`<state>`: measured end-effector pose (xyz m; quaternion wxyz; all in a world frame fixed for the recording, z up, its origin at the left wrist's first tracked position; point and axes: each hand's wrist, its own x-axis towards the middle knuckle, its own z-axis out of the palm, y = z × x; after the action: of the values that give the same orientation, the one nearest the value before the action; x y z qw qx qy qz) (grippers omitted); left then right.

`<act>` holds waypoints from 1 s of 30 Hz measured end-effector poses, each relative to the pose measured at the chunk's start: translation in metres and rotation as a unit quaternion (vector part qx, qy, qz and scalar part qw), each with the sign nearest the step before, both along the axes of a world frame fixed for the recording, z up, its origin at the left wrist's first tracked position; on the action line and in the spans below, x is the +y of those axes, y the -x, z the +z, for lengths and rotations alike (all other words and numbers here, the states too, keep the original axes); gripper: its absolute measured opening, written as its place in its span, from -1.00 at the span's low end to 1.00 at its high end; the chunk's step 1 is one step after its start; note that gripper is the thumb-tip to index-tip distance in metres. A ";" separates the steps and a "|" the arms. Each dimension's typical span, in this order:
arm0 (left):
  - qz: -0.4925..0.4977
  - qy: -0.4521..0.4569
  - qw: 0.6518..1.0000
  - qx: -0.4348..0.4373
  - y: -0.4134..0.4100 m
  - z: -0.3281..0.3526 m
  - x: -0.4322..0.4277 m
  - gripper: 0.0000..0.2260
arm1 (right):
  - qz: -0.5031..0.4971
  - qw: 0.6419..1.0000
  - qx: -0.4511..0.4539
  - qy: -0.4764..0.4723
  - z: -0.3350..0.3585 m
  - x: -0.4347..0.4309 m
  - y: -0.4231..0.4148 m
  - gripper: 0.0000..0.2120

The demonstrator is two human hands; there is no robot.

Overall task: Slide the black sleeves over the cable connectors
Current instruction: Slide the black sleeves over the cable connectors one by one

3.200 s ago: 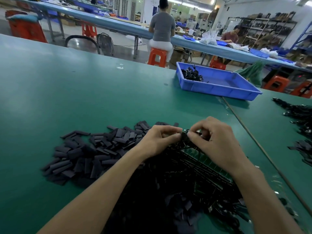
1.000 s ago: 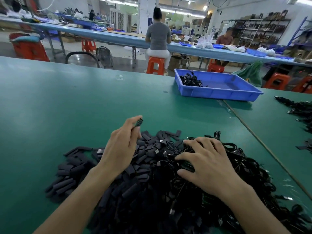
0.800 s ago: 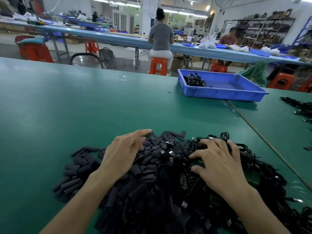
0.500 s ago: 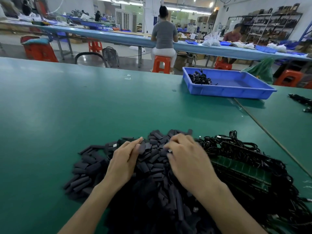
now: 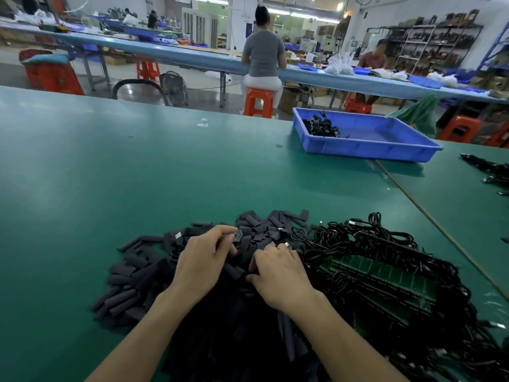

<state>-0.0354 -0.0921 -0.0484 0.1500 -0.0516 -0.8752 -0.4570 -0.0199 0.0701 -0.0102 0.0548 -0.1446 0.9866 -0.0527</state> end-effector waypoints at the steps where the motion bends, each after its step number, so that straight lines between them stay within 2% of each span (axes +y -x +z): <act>1: 0.001 0.003 1.000 0.005 0.003 0.001 0.001 -0.86 | 0.001 1.000 -0.013 0.019 0.004 0.001 0.000 -0.79; 4: -0.017 -0.030 0.999 0.014 0.006 0.003 0.004 -0.84 | -0.008 0.991 -0.017 0.130 0.011 0.009 -0.003 -0.93; 8: -0.056 -0.068 0.996 0.013 0.008 0.000 0.007 -0.72 | -0.077 0.935 -0.001 0.347 0.013 0.022 -0.009 -0.85; 11: -0.079 -0.082 0.993 -0.024 0.007 -0.009 0.005 -0.72 | -0.090 0.898 0.035 0.429 0.007 0.028 -0.012 -0.75; 15: -0.114 -0.127 0.984 -0.045 0.002 -0.016 0.001 -0.68 | -0.090 0.879 0.039 0.466 -0.001 0.032 -0.012 -0.67; 19: -0.120 -0.182 0.975 -0.052 0.001 -0.017 -0.003 -0.88 | -0.086 0.865 0.035 0.494 -0.005 0.036 -0.009 -0.76; 21: -0.128 -0.186 0.973 -0.043 0.001 -0.013 -0.006 -0.90 | -0.087 0.856 0.032 0.509 -0.007 0.037 -0.007 -0.76; 23: -0.143 -0.176 0.973 -0.042 0.000 -0.009 -0.007 -0.86 | -0.085 0.851 0.033 0.517 -0.009 0.037 -0.007 -0.75; 27: -0.158 -0.090 0.982 -0.044 -0.004 -0.005 -0.004 -0.77 | -0.069 0.849 0.047 0.522 -0.011 0.037 -0.007 -0.75; 30: -0.154 -0.082 0.984 -0.042 -0.006 -0.004 -0.001 -0.78 | -0.060 0.848 0.056 0.523 -0.015 0.036 -0.007 -0.75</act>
<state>-0.0292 -0.0926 -0.0526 0.0449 -0.1544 -0.8220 -0.5464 -0.0129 0.1063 -0.0250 -0.0878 -0.0952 0.8208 -0.5563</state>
